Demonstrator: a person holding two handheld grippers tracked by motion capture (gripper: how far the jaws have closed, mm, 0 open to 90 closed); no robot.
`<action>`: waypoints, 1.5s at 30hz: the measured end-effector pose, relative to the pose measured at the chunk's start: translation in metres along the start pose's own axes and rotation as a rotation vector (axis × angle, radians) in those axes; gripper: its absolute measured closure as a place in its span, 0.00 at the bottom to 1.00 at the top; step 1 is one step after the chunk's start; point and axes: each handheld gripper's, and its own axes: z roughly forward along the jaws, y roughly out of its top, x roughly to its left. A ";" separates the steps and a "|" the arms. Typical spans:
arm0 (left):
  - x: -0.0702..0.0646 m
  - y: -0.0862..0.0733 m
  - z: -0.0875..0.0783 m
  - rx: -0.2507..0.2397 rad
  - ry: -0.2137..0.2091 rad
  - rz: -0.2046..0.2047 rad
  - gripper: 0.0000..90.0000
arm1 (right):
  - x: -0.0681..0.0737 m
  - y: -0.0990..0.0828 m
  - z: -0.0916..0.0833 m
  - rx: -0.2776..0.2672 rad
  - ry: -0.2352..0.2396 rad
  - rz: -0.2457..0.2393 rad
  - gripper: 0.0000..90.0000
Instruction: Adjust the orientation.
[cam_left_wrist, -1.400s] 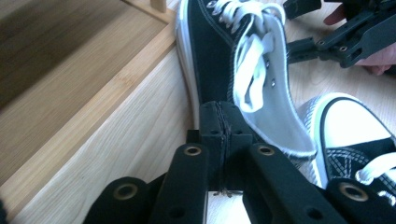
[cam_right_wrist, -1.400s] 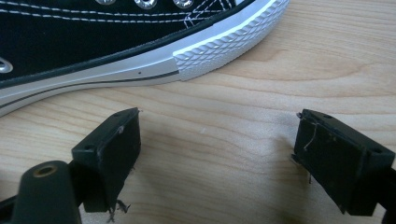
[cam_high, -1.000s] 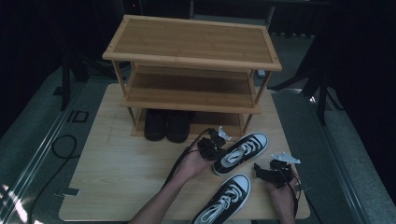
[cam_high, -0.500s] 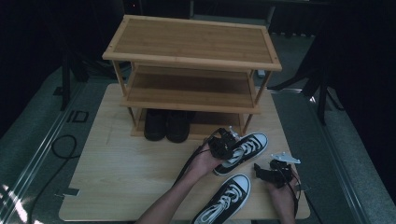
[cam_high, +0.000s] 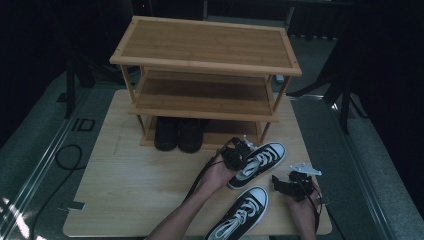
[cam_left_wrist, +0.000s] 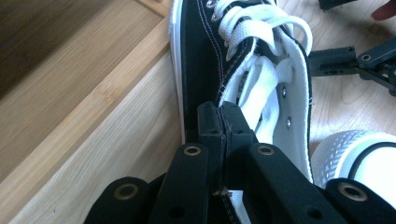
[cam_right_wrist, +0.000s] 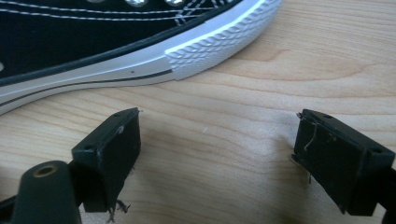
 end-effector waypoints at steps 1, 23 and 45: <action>0.000 -0.002 -0.001 -0.005 0.002 -0.005 0.99 | 0.000 0.000 0.000 0.000 0.000 0.000 0.16; 0.027 -0.073 -0.046 -0.022 0.003 -0.196 0.99 | 0.000 0.000 0.000 0.001 0.001 0.003 0.16; 0.018 -0.093 -0.064 -0.093 -0.083 -0.175 0.85 | 0.003 -0.001 -0.002 0.004 -0.002 0.002 0.16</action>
